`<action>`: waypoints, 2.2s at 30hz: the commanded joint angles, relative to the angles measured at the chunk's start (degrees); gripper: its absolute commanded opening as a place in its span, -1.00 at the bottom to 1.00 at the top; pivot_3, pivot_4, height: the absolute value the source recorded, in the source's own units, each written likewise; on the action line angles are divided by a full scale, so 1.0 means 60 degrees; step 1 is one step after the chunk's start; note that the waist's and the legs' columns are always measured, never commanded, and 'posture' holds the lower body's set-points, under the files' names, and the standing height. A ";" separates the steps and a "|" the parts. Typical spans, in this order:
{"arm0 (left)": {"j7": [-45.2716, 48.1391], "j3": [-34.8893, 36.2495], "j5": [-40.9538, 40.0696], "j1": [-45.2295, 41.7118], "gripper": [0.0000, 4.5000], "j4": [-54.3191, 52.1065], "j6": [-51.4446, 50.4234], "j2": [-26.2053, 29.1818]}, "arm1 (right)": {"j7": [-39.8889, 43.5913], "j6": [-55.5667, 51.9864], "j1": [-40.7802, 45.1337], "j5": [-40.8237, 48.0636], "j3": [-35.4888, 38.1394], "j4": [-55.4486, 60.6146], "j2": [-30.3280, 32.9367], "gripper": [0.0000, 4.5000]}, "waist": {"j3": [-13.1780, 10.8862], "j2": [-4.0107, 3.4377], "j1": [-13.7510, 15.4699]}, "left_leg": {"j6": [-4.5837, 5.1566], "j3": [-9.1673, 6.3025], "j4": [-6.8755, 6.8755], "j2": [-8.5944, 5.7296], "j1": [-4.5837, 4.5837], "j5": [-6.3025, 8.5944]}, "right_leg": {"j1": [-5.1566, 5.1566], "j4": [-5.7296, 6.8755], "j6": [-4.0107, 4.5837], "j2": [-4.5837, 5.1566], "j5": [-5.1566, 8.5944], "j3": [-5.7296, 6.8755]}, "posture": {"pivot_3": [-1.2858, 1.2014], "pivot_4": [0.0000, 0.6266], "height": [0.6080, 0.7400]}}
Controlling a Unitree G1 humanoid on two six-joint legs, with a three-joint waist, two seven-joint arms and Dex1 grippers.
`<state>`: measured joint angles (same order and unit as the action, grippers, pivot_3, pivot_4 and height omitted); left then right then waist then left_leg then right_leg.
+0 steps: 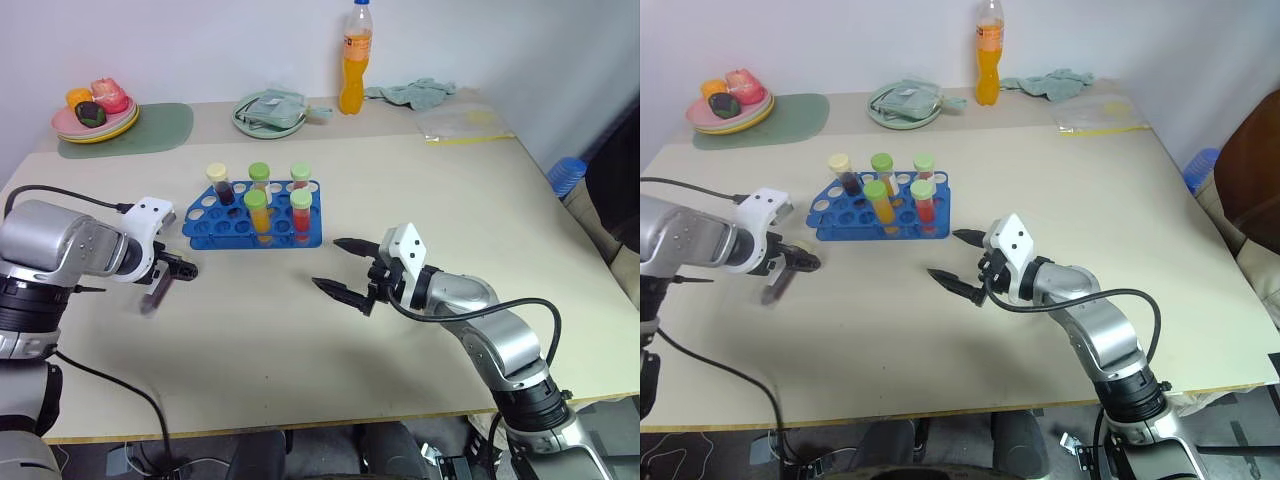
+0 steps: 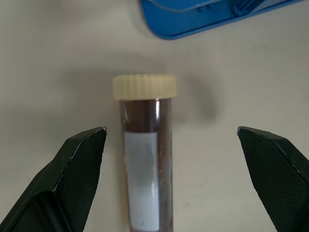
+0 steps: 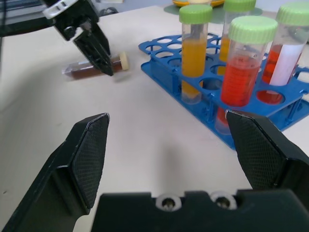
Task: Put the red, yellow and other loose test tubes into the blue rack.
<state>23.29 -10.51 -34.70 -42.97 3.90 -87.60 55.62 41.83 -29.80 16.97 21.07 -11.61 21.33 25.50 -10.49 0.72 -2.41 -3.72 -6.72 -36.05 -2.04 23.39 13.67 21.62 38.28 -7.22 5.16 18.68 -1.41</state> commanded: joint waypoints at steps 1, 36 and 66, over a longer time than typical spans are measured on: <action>0.0608 -0.0606 0.0555 -0.0239 0.76 0.0249 0.0408 0.0237 | 0.0456 -0.0071 -0.0221 0.0318 0.0042 0.0803 0.0360 0.91 | 0.0000 0.0001 0.0001 | 0.0000 0.0001 -0.0001 0.0000 0.0001 0.0000 | 0.0000 0.0000 0.0000 0.0000 0.0000 -0.0001 | 0.03 -0.52 1.00; -0.2925 0.2589 0.5363 0.4169 -0.67 -0.1319 1.5563 -0.7160 | 0.0108 0.0030 -0.0133 -0.0043 -0.0073 0.0480 0.0011 0.91 | 0.0010 0.0015 0.0267 | 0.0008 0.0016 -0.0024 -0.0026 0.0001 0.0005 | -0.0018 -0.0020 -0.0017 0.0042 -0.0012 0.0000 | 0.03 -0.52 1.00; -0.3460 0.2522 0.6094 0.4007 -0.67 0.0559 1.6113 -0.7329 | -0.0339 -0.0079 -0.0512 0.0130 -0.0013 0.0775 0.0042 0.91 | 0.0020 0.0006 0.0249 | 0.0010 0.0012 -0.0024 -0.0026 -0.0010 0.0005 | -0.0033 -0.0021 -0.0017 0.0036 -0.0012 0.0005 | 0.03 -0.52 1.00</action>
<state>3.01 4.05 1.46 -19.40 6.48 9.46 11.48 39.78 -30.58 13.95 21.05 -12.67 23.47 25.91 -10.37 0.76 -0.91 -3.66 -6.65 -36.19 -2.19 23.33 13.71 21.42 38.15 -7.32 5.38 18.61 -1.38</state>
